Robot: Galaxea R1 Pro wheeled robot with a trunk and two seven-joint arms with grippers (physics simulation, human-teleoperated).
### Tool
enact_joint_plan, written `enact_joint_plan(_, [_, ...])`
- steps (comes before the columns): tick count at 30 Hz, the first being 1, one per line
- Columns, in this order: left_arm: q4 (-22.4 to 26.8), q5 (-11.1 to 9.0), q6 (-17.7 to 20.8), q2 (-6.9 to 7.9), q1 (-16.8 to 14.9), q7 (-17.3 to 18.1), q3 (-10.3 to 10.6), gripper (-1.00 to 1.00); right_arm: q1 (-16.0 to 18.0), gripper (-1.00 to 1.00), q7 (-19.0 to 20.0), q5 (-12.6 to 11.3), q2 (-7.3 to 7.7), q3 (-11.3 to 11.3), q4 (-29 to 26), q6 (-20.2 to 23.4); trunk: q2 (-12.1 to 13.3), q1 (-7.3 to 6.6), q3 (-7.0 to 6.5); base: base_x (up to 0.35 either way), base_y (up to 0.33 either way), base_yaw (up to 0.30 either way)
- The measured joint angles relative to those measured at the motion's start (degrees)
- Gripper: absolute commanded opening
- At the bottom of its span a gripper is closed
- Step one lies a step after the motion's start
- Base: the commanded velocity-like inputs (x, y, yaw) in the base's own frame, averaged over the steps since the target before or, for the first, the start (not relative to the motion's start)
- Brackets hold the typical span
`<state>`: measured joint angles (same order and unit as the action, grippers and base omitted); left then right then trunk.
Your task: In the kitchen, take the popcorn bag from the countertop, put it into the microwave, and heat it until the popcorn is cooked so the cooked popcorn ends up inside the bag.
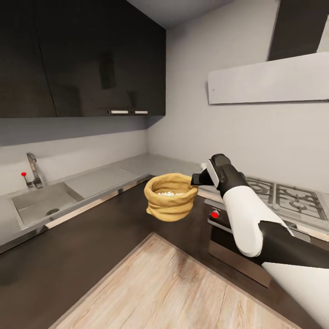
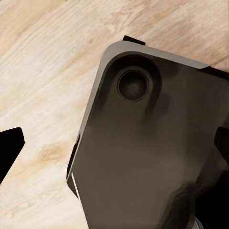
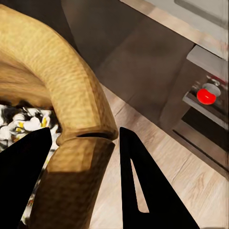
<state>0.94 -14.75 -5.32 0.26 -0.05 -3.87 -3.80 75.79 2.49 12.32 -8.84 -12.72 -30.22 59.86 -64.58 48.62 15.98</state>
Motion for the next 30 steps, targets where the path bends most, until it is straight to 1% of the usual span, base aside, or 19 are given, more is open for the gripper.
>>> enact_joint_plan(3, [0.0,0.0,0.0,0.00,0.0,0.0,0.0,1.00,0.0,-1.00,0.0,0.0,0.10,0.0,1.1,0.0,0.0,0.00,0.00,0.000,0.000,-0.280])
enact_joint_plan(6, [0.0,-0.1,0.0,0.00,0.0,0.0,-0.1,1.00,0.0,-1.00,0.1,0.0,0.15,0.0,4.2,0.0,0.0,0.00,0.00,0.000,0.000,-0.286])
enact_joint_plan(7, [0.0,-0.1,0.0,0.01,0.0,0.0,-0.1,1.00,0.0,-1.00,0.1,0.0,0.19,0.0,5.5,0.0,0.0,0.00,0.00,0.000,0.000,-0.287])
enact_joint_plan(8, [0.0,-0.1,0.0,0.01,0.0,0.0,-0.1,1.00,0.0,-1.00,-0.1,0.0,0.28,0.0,8.8,0.0,0.0,0.00,0.01,0.000,0.000,-0.287])
enact_joint_plan(11, [0.0,-0.1,0.0,0.01,0.0,0.0,-0.1,1.00,0.0,-1.00,-0.1,0.0,0.30,0.0,11.8,0.0,0.0,0.00,0.00,0.000,0.000,-0.287])
enact_joint_plan(15, [0.0,-0.1,0.0,0.01,0.0,0.0,-0.1,1.00,0.0,-1.00,-0.3,0.0,0.38,0.0,17.7,-0.1,0.0,0.00,0.00,0.000,0.000,-0.287])
enact_joint_plan(17, [0.0,-0.1,0.0,0.01,0.0,0.0,0.0,1.00,0.0,-1.00,-0.3,0.0,0.31,0.0,18.8,-0.1,0.0,0.00,0.00,0.000,0.000,-0.287])
enact_joint_plan(21, [0.0,-0.1,0.0,0.01,0.0,0.0,-0.1,1.00,0.0,-1.00,-0.1,0.2,0.42,0.0,19.1,-0.6,0.0,0.00,0.00,0.000,0.000,-0.287])
enact_joint_plan(23, [0.0,-0.1,0.1,0.01,0.0,0.0,-0.1,1.00,0.0,-1.00,0.0,0.1,0.43,-0.1,19.1,-3.1,0.0,0.00,0.00,0.000,0.000,-0.287])
enact_joint_plan(25, [0.0,-0.1,0.1,0.01,0.0,0.0,-0.1,1.00,0.0,-1.00,0.0,0.0,0.50,-0.1,19.1,-7.3,0.0,0.00,0.00,0.000,0.000,-0.287])
enact_joint_plan(27, [0.0,-0.1,0.1,0.01,0.0,0.0,-0.1,1.00,0.0,-1.00,0.1,0.0,0.70,-0.1,19.1,-9.4,0.0,0.00,0.00,0.000,0.000,-0.287])
enact_joint_plan(29, [0.0,-0.2,0.1,0.03,0.0,0.0,-0.1,1.00,-1.1,-1.00,0.1,0.0,0.78,0.0,19.1,-12.5,0.0,0.00,0.00,0.000,0.000,-0.287])
enact_joint_plan(30, [0.0,-0.2,0.1,0.05,0.0,0.0,-0.1,1.00,-1.5,-1.00,0.1,0.0,0.79,0.0,19.1,-12.9,0.0,0.00,0.00,0.000,0.000,-0.287])
